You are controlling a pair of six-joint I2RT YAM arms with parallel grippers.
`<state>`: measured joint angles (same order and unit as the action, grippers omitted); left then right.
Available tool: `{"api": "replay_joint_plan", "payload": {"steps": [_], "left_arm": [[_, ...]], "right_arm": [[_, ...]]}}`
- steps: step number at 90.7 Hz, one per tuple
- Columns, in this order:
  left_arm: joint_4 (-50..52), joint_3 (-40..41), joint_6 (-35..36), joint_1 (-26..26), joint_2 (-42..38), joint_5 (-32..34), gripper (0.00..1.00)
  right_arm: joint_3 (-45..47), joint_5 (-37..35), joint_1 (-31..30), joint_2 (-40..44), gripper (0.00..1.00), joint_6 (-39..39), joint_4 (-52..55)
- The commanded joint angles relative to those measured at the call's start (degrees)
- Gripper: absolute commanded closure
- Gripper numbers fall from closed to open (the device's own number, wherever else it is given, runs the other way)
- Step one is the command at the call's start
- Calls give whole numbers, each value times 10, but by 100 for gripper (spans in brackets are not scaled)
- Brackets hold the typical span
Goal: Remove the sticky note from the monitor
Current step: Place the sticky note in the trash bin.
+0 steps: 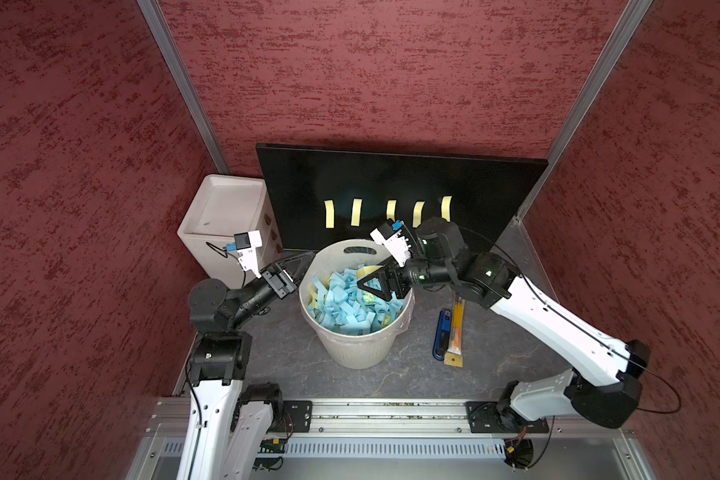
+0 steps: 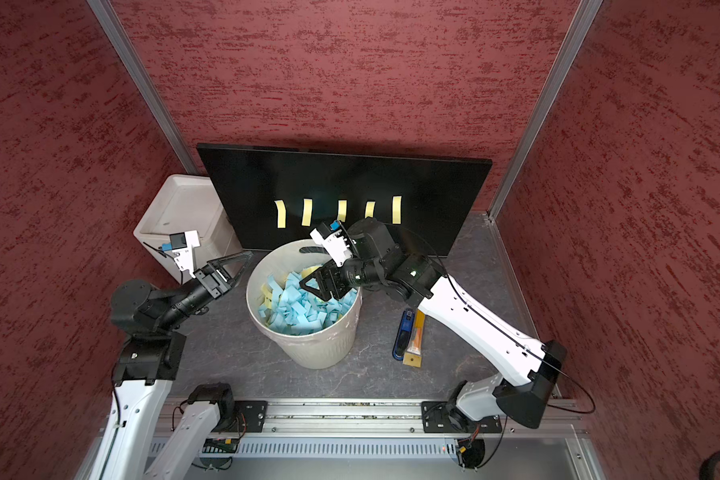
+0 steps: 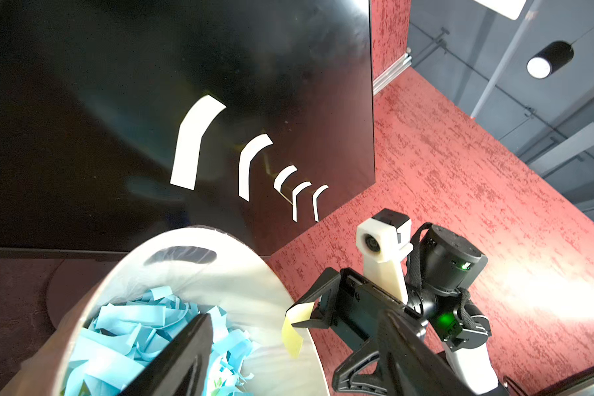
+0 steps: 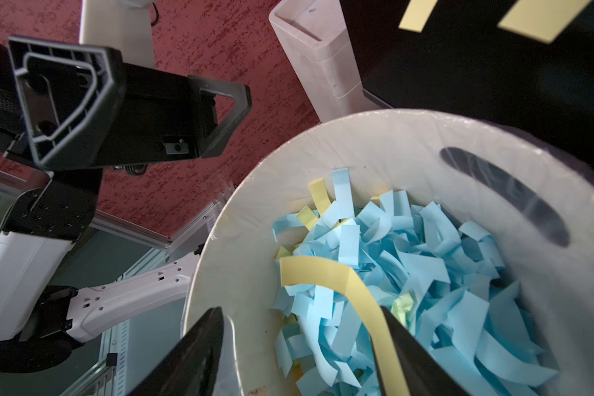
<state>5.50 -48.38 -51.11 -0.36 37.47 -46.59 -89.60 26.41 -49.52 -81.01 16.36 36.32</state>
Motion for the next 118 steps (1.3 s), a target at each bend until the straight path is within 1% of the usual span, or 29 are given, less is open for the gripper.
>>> {"api": "replay_joint_plan", "payload": {"steps": [1, 17, 27, 51, 60, 66, 84, 92, 96, 102, 106, 109, 118], "left_arm": [[48, -15, 34, -31, 24, 11, 26], [64, -35, 57, -97, 59, 44, 34], [77, -46, 74, -138, 77, 76, 38], [82, -62, 96, -203, 113, 111, 49], [86, -67, 103, -214, 123, 120, 55], [89, -70, 105, -216, 127, 126, 62], [91, -75, 107, -219, 132, 133, 80], [92, -78, 107, -220, 135, 135, 88], [93, -78, 108, -221, 136, 135, 90], [93, -79, 108, -223, 138, 136, 91], [93, -81, 110, -225, 139, 136, 89], [94, -82, 110, -226, 140, 136, 86], [87, -83, 113, -232, 138, 129, 67]], "right_arm": [[10, 31, -4, 11, 28, 32, -54], [23, 34, -4, 17, 27, 50, -74], [28, 33, -4, 20, 27, 56, -81], [33, 23, -3, 26, 27, 59, -86], [34, 19, -2, 28, 26, 59, -86], [36, 15, 0, 31, 26, 58, -84], [46, -2, 4, 45, 26, 52, -75], [49, -14, 6, 52, 25, 47, -66], [52, -21, 7, 54, 24, 45, -62], [56, -27, 8, 59, 24, 43, -60], [57, -29, 10, 59, 24, 43, -60], [58, -32, 10, 60, 24, 42, -59], [58, -46, 12, 59, 24, 40, -55]]}}
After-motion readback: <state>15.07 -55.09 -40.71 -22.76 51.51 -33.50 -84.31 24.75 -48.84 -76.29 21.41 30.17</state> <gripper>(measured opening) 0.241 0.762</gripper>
